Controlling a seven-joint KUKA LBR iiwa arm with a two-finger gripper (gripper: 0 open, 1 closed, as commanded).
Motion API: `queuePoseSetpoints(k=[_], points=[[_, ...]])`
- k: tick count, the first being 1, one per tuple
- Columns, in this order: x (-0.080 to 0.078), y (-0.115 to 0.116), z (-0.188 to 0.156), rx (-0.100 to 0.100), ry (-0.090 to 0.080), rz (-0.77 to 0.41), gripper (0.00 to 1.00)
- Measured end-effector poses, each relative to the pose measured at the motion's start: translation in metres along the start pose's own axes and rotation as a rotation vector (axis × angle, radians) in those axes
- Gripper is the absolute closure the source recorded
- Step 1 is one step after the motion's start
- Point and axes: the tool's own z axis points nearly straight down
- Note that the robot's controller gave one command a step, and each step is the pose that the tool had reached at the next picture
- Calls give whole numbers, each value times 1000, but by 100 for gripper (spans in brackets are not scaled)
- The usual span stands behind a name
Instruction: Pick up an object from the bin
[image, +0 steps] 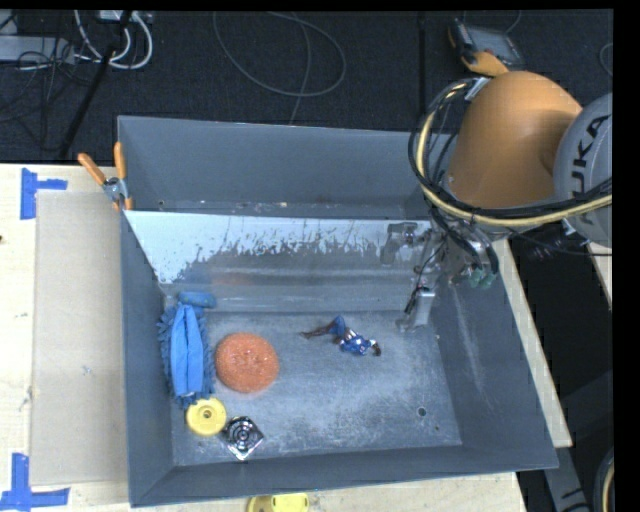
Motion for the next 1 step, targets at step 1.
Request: queuePoseSetpoints(k=[1], points=[[-1,0,-5,0,-8,-1,0]])
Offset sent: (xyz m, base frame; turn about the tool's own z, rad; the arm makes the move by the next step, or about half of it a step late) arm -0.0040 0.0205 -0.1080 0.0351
